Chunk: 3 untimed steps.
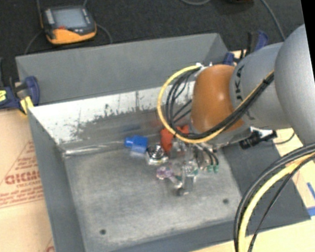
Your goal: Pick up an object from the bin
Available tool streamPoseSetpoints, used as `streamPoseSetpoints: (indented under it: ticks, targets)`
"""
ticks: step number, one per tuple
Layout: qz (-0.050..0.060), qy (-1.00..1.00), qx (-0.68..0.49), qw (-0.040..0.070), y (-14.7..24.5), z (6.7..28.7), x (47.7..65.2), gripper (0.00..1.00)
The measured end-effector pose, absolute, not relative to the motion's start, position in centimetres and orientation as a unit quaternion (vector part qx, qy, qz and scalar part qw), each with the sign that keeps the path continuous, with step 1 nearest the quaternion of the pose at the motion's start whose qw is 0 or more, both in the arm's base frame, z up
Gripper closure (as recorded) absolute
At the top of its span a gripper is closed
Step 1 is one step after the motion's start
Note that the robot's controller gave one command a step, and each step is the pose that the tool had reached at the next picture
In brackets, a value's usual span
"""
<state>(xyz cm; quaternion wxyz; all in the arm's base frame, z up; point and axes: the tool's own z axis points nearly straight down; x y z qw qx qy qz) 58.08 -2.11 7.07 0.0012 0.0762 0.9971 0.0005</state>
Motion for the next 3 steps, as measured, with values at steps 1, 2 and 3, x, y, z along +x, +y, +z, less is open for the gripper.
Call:
streamPoseSetpoints:
  ticks: [1, 2, 3]
  targets:
    - [0.0, 0.997, 0.074, 0.002, -2.2, 7.1, 58.1, 1.0]
    - [0.0, 0.998, 0.061, 0.006, -1.8, 19.0, 58.0, 1.0]
    - [-0.001, 0.999, -0.041, 0.005, -1.5, 25.7, 57.4, 1.0]
